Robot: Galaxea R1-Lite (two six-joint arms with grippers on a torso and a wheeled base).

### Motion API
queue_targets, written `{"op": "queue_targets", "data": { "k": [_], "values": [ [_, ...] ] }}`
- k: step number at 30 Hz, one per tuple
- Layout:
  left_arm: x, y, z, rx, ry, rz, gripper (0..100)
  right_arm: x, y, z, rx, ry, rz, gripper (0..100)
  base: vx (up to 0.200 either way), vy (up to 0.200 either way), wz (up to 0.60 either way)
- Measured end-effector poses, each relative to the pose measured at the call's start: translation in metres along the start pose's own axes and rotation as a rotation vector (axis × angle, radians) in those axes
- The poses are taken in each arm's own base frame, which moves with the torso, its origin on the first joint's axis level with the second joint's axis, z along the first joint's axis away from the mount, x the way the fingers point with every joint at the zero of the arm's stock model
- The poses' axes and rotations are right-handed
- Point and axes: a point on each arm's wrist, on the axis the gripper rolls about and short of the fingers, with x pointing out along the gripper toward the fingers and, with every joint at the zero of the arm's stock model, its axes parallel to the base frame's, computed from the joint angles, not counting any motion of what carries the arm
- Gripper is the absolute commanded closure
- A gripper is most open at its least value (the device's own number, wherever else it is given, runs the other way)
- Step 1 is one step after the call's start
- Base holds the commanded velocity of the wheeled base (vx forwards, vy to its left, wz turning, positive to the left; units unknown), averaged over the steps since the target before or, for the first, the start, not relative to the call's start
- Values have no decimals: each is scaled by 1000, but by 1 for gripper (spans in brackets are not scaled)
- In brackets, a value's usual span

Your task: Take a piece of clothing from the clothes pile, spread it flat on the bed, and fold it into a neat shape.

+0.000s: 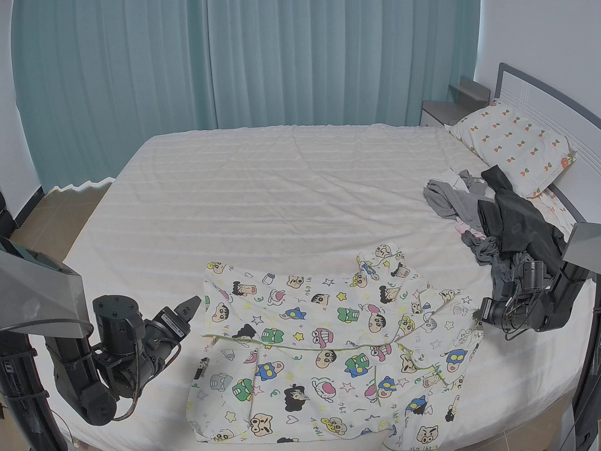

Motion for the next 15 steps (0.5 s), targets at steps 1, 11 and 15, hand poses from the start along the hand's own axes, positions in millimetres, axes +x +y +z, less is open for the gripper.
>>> {"op": "queue_targets", "data": {
  "k": [1, 11, 15],
  "values": [
    [0, 0, 0, -1, 2, -1, 0, 0, 0, 0, 1, -1, 0, 0, 0, 0, 0],
    [-16, 3, -25, 2, 147, 0, 0, -2, -1, 0, 10, -2, 1, 0, 0, 0, 0],
    [-25, 1, -39, -14, 228, -8, 0, -11, -2, 1, 19, -7, 15, 0, 0, 0, 0]
  ]
}}
